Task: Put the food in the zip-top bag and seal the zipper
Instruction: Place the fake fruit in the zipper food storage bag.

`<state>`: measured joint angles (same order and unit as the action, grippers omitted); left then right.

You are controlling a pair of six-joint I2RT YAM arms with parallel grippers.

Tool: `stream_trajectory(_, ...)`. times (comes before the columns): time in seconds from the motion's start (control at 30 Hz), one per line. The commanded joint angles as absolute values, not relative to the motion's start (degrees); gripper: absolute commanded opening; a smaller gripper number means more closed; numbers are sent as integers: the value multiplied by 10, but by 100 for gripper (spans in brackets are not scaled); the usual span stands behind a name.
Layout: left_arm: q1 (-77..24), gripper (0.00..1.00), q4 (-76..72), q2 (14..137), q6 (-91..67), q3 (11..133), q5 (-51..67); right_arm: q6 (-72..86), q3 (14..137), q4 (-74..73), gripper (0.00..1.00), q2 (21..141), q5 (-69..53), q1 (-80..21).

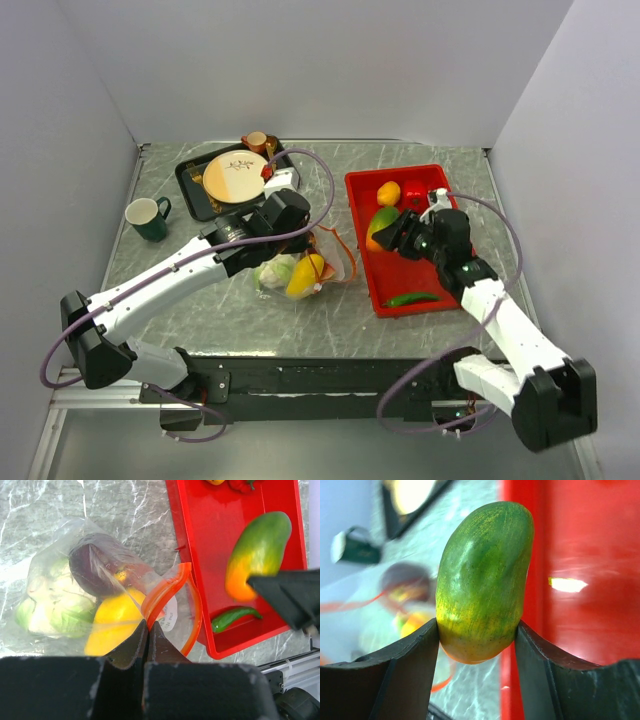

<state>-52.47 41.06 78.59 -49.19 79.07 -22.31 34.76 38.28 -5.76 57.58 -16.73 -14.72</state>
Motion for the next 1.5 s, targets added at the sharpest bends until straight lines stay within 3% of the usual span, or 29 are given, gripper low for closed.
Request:
stream_trajectory(0.0,-525,1,381,787,-490,802,-217,322,385,-33,32,519,-194,-201)
stream_trajectory(0.67,-525,1,383,818,-481,832,-209,257,401,-60,31,580,-293,-338)
stream_trajectory(1.07,-525,1,380,812,-472,826,-192,232,467,-48,31,668,-254,-366)
stream_trajectory(1.47,-525,1,388,793,-475,829,-196,265,532,-8,44,764,-261,-367)
